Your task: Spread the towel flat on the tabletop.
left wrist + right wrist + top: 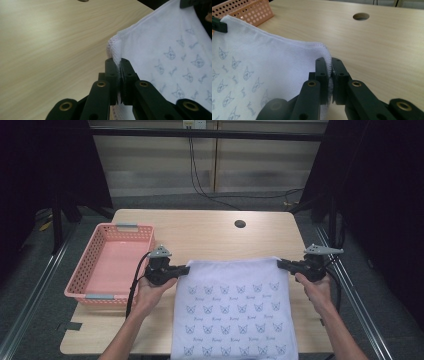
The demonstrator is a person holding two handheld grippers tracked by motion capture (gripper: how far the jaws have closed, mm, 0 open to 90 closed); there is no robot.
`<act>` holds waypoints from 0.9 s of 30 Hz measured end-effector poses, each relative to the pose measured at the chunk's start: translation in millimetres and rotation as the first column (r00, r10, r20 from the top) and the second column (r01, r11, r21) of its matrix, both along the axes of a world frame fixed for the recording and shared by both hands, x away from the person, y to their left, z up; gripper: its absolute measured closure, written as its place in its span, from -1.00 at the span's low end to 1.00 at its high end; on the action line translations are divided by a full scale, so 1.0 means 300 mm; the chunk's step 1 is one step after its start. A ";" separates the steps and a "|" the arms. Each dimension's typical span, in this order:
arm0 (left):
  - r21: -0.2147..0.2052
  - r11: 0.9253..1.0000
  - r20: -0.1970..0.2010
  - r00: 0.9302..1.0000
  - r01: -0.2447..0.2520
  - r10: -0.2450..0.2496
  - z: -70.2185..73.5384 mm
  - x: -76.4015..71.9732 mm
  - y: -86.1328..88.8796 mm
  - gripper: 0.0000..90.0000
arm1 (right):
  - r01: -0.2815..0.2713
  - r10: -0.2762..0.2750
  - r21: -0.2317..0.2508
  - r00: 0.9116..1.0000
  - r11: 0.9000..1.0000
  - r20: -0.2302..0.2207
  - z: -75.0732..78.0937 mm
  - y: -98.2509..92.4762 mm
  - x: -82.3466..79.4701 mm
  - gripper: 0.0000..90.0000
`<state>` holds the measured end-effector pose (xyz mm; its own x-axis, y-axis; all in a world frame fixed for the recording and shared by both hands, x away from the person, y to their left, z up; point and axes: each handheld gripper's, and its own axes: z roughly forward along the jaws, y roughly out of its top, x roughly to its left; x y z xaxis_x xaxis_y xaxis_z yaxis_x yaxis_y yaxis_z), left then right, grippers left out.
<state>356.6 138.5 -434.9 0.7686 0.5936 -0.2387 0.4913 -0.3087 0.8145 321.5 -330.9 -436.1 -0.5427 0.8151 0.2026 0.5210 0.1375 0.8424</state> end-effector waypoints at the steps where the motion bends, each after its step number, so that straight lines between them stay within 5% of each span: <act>1: -0.005 1.000 0.005 1.000 0.002 -0.002 0.012 0.007 0.004 0.92 | -0.002 0.002 -0.005 1.000 1.000 0.009 0.013 -0.001 0.006 0.89; 14: -0.025 0.999 0.064 0.997 -0.045 0.046 0.127 0.126 0.031 0.92 | 0.020 -0.020 -0.002 0.998 1.000 0.064 0.142 0.010 0.150 0.89; 20: -0.057 0.997 0.097 0.994 -0.043 0.048 0.213 0.164 0.054 0.93 | 0.028 -0.026 -0.017 0.996 0.999 0.087 0.211 0.016 0.199 0.89; 27: -0.039 0.997 0.141 0.987 -0.065 0.070 0.319 0.238 0.040 0.93 | 0.054 -0.052 -0.010 0.993 0.999 0.104 0.288 0.026 0.278 0.90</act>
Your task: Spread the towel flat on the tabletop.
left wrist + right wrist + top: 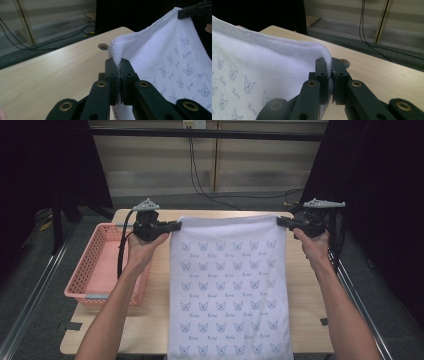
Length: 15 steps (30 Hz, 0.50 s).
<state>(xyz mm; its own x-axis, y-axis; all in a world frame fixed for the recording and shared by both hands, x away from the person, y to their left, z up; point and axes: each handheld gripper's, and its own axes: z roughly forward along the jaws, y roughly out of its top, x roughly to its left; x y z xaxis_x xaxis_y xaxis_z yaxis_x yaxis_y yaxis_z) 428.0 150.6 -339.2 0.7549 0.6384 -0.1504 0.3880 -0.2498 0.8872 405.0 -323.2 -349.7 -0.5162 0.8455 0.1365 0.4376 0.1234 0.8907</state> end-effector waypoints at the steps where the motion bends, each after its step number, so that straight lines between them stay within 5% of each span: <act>1: 0.004 1.000 0.005 1.000 -0.003 0.003 0.017 0.009 0.000 0.93 | 0.002 -0.002 -0.001 1.000 1.000 0.001 0.011 0.000 0.010 0.90; 4: -0.017 1.000 0.022 1.000 -0.009 0.009 0.064 0.040 0.003 0.93 | 0.017 -0.017 -0.001 1.000 1.000 0.003 0.046 -0.004 0.041 0.90; 7: 0.015 0.999 0.025 0.999 -0.035 0.034 0.126 0.079 -0.012 0.93 | 0.027 -0.026 -0.021 1.000 0.999 0.015 0.101 0.003 0.068 0.90; 9: -0.047 0.998 0.040 0.998 -0.037 0.039 0.173 0.087 -0.011 0.93 | 0.031 -0.029 -0.060 0.999 0.998 0.024 0.151 0.016 0.082 0.90; 10: -0.043 0.998 0.054 0.998 -0.040 0.042 0.190 0.087 -0.011 0.93 | 0.035 -0.034 -0.053 0.999 0.998 0.037 0.179 0.018 0.084 0.90; 13: -0.059 0.997 0.058 0.997 -0.048 0.051 0.188 0.082 0.007 0.93 | 0.045 -0.044 -0.006 0.996 0.999 0.072 0.234 0.011 0.081 0.90; 15: -0.051 0.998 0.054 0.997 -0.045 0.048 0.152 0.066 0.016 0.93 | 0.034 -0.035 0.013 0.996 0.999 0.080 0.225 0.011 0.070 0.90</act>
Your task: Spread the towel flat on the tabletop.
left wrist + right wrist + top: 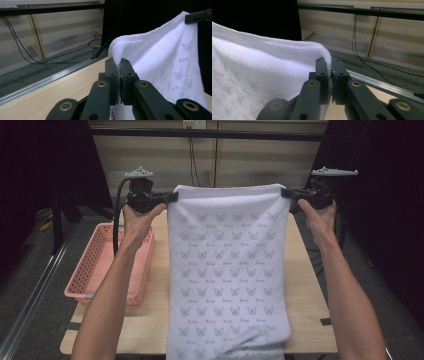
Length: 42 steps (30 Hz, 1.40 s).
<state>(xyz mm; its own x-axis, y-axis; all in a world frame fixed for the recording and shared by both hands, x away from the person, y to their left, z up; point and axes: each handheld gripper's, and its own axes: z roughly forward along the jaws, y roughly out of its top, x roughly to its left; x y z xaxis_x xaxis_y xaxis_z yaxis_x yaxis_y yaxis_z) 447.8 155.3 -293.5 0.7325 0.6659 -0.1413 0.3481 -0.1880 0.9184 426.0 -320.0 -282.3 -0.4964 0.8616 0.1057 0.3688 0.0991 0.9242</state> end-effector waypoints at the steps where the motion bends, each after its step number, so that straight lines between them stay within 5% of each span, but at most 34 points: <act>1: 0.011 1.000 -0.007 1.000 0.011 -0.011 -0.028 -0.012 0.004 0.93 | -0.009 0.009 -0.013 1.000 1.000 -0.007 -0.015 0.005 -0.008 0.90; 11: 0.026 0.997 -0.043 0.997 0.069 -0.068 -0.153 -0.117 0.021 0.92 | -0.086 0.087 0.012 0.995 0.996 -0.043 -0.165 0.010 -0.145 0.90; 20: 0.052 0.992 -0.108 0.988 0.119 -0.112 -0.282 -0.301 0.043 0.92 | -0.172 0.173 0.017 0.979 0.985 -0.107 -0.302 -0.017 -0.364 0.90; 22: 0.018 0.990 -0.112 0.984 0.138 -0.135 -0.301 -0.342 0.051 0.92 | -0.186 0.186 0.015 0.974 0.982 -0.126 -0.334 -0.021 -0.412 0.90; 26: 0.055 0.988 -0.146 0.980 0.148 -0.139 -0.362 -0.446 0.061 0.92 | -0.213 0.213 0.017 0.963 0.977 -0.163 -0.402 -0.020 -0.499 0.90; 29: 0.058 0.985 -0.190 0.971 0.160 -0.147 -0.411 -0.501 0.067 0.92 | -0.242 0.237 0.006 0.947 0.970 -0.215 -0.460 -0.003 -0.551 0.90; 34: 0.068 0.980 -0.289 0.944 0.187 -0.160 -0.547 -0.578 0.075 0.92 | -0.273 0.259 -0.006 0.917 0.962 -0.302 -0.569 0.008 -0.616 0.90; 36: 0.122 0.972 -0.321 0.935 0.202 -0.154 -0.581 -0.586 0.072 0.91 | -0.274 0.262 0.014 0.903 0.962 -0.341 -0.623 0.004 -0.632 0.90; 38: 0.132 0.966 -0.345 0.924 0.222 -0.165 -0.598 -0.603 0.064 0.91 | -0.280 0.260 0.007 0.884 0.960 -0.388 -0.661 0.013 -0.644 0.90; 42: 0.167 0.956 -0.391 0.906 0.243 -0.162 -0.636 -0.609 0.054 0.91 | -0.308 0.266 -0.030 0.864 0.951 -0.428 -0.689 0.033 -0.660 0.90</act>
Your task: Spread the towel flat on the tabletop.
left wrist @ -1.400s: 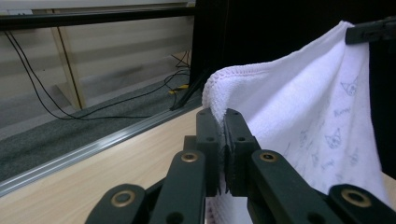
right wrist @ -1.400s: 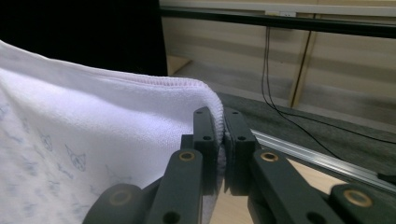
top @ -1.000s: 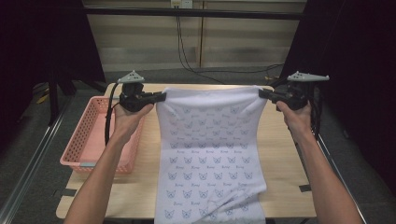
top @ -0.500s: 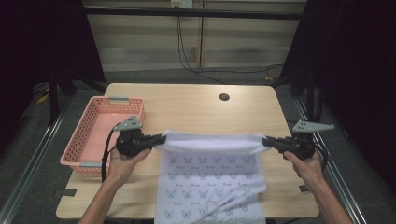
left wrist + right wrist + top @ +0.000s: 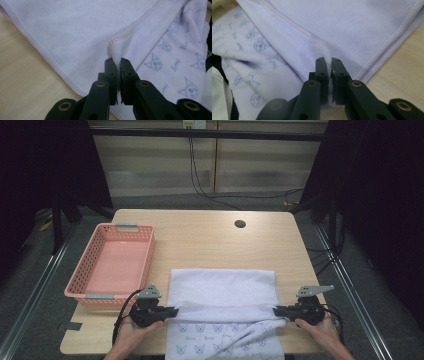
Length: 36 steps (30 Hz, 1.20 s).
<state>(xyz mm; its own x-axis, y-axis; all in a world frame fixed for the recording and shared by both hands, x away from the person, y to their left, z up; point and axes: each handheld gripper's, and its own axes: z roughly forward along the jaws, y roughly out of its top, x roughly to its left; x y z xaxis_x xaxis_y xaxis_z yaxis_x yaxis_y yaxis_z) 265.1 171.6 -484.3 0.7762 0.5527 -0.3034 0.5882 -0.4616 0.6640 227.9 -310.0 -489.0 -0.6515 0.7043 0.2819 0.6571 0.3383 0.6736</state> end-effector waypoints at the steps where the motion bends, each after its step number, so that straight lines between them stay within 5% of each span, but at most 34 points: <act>1: 0.013 1.000 -0.018 1.000 0.005 -0.005 -0.013 -0.002 -0.005 0.91 | -0.007 0.007 -0.011 1.000 1.000 -0.010 -0.011 0.003 0.001 0.90; 4: 0.060 0.998 -0.013 1.000 0.019 -0.019 -0.025 -0.003 -0.022 0.91 | -0.009 0.008 -0.027 0.999 1.000 -0.032 -0.028 0.009 0.006 0.90; 7: 0.062 0.998 -0.011 1.000 0.016 -0.015 -0.028 0.021 -0.032 0.91 | 0.004 -0.004 -0.031 1.000 1.000 -0.022 -0.030 0.008 0.020 0.91; 13: 0.079 0.997 0.041 0.999 -0.019 0.015 -0.033 0.130 -0.081 0.91 | 0.061 -0.061 -0.039 0.998 0.997 -0.007 -0.034 -0.017 0.093 0.91; 19: 0.063 0.997 0.044 0.998 -0.043 0.040 -0.042 0.243 -0.130 0.91 | 0.122 -0.121 -0.055 0.992 0.991 0.015 -0.035 -0.051 0.153 0.91; 25: 0.069 0.995 0.058 0.996 -0.067 0.063 -0.045 0.338 -0.155 0.91 | 0.164 -0.162 -0.068 0.986 0.984 0.035 -0.039 -0.067 0.249 0.91; 27: 0.047 0.995 0.029 0.995 -0.092 0.090 -0.050 0.370 -0.150 0.91 | 0.181 -0.178 -0.074 0.983 0.981 0.043 -0.040 -0.064 0.293 0.91; 34: 0.036 0.985 0.058 0.985 -0.167 0.165 -0.059 0.467 -0.166 0.92 | 0.180 -0.173 -0.117 0.983 0.977 0.068 -0.038 -0.043 0.412 0.91; 36: 0.068 0.984 0.072 0.985 -0.164 0.159 -0.053 0.486 -0.168 0.92 | 0.193 -0.186 -0.105 0.980 0.976 0.072 -0.043 -0.043 0.440 0.91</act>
